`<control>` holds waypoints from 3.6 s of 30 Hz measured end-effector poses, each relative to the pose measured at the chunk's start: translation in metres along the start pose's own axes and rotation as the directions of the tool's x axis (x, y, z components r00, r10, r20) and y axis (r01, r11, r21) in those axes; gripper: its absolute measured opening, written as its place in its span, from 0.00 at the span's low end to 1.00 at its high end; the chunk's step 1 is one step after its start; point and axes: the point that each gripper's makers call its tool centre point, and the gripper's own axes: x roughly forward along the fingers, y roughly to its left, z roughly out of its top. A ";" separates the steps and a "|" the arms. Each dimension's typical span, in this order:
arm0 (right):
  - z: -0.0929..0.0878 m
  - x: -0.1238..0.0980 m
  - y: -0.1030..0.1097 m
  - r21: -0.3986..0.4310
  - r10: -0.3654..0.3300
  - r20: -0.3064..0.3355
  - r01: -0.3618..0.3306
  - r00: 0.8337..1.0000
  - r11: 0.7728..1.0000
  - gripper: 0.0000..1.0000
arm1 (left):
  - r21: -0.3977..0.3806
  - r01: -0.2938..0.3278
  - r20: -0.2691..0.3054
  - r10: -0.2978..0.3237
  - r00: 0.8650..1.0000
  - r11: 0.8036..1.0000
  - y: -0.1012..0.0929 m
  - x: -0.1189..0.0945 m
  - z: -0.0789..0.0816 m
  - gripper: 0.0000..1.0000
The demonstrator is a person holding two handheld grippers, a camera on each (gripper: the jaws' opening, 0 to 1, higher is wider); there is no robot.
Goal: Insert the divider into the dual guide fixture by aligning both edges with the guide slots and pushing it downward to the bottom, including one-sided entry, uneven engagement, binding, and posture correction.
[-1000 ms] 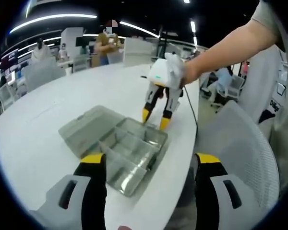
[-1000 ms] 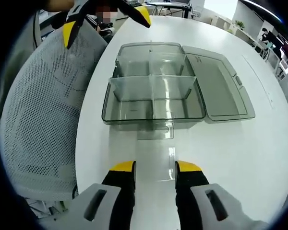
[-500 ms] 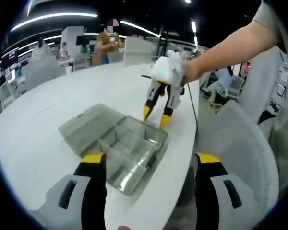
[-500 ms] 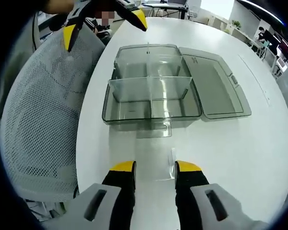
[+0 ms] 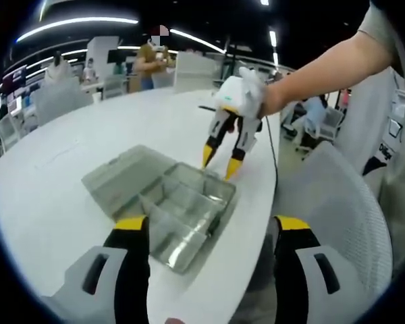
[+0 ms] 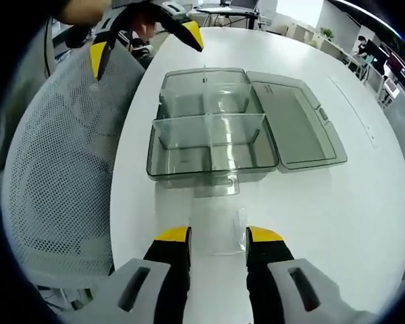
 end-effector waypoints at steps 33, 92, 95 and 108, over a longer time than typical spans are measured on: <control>0.014 -0.026 0.017 0.003 -0.063 0.021 0.063 0.998 0.998 0.27 | -0.015 0.019 -0.001 -0.019 1.000 1.000 -0.002 0.007 0.008 0.71; 0.137 -0.054 0.047 -0.233 -0.132 0.192 0.175 0.972 0.957 0.27 | -0.291 0.064 0.083 -0.042 0.996 0.955 -0.004 0.008 0.039 0.27; 0.139 -0.054 0.048 -0.230 -0.134 0.200 0.180 0.971 0.956 0.27 | -0.312 0.066 0.092 -0.039 0.995 0.948 -0.002 0.007 0.040 0.25; 0.149 -0.056 0.051 -0.226 -0.149 0.236 0.204 0.960 0.953 0.27 | -0.404 0.080 0.102 -0.042 0.994 0.911 -0.003 0.007 0.040 0.18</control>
